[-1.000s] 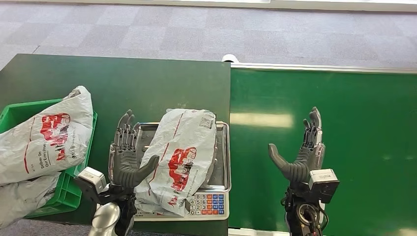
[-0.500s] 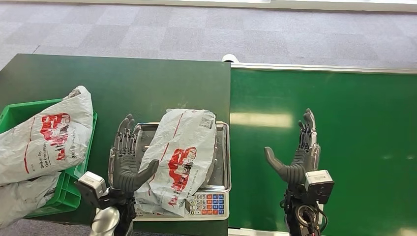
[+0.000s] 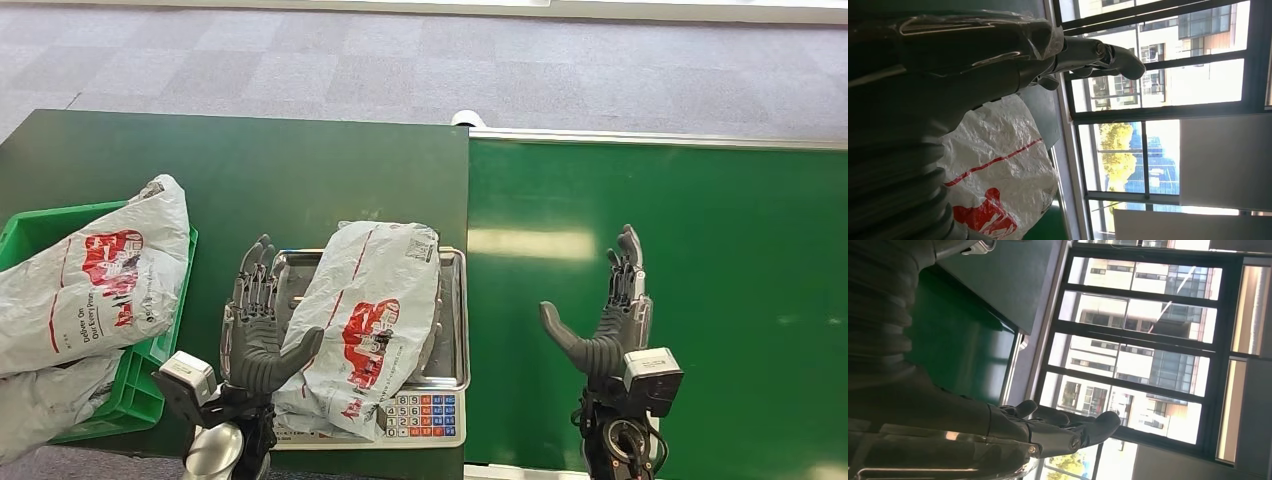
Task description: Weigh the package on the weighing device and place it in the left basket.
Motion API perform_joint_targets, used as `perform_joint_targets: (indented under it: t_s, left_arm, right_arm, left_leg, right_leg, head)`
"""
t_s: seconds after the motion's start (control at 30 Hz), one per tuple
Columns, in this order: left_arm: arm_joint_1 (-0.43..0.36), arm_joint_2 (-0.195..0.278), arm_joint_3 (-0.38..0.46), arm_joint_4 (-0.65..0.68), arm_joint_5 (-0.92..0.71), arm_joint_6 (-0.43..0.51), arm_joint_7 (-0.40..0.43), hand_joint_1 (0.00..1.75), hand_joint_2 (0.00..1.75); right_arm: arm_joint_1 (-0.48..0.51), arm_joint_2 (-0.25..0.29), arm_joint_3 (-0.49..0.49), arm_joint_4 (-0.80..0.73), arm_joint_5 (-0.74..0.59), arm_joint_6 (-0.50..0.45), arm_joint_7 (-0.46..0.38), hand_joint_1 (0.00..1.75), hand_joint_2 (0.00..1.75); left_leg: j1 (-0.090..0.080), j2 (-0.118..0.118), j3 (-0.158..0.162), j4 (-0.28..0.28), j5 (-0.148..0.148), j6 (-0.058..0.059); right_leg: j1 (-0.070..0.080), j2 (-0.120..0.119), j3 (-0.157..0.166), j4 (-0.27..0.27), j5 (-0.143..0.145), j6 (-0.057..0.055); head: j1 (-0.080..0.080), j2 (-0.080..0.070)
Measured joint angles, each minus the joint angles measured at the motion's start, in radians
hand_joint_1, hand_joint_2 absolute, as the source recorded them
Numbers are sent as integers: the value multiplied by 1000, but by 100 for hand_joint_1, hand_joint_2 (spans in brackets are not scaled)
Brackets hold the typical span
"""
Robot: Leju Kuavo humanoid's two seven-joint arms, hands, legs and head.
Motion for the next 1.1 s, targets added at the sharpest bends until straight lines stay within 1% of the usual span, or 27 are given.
perform_joint_targets:
  t_s: [0.37,0.57,0.8,0.97,1.1]
  left_arm:
    - [-1,0,0,0,0,-5,0,0,175]
    - [-7,0,4,2,7,-13,15,0,175]
    - [-8,4,42,9,42,-3,24,0,175]
    - [-5,4,60,42,50,21,5,0,175]
    - [2,3,67,59,58,21,-2,0,175]
  right_arm:
    - [0,0,-7,0,0,2,0,0,175]
    - [3,3,-14,0,-8,-5,0,0,175]
    - [21,10,-45,0,-21,-11,0,0,175]
    - [37,9,-81,11,-19,-11,6,0,175]
    - [57,9,-103,20,-17,-9,6,0,175]
  left_leg:
    - [0,0,0,0,0,0]
    - [0,0,0,0,0,0]
    - [0,0,0,0,0,0]
    - [0,0,0,0,0,0]
    - [0,0,0,0,0,0]
  right_leg:
    - [0,0,0,0,0,0]
    - [0,0,0,0,0,0]
    - [0,0,0,0,0,0]
    - [0,0,0,0,0,0]
    - [0,0,0,0,0,0]
  head:
    - [0,0]
    - [0,0]
    - [0,0]
    - [0,0]
    - [0,0]
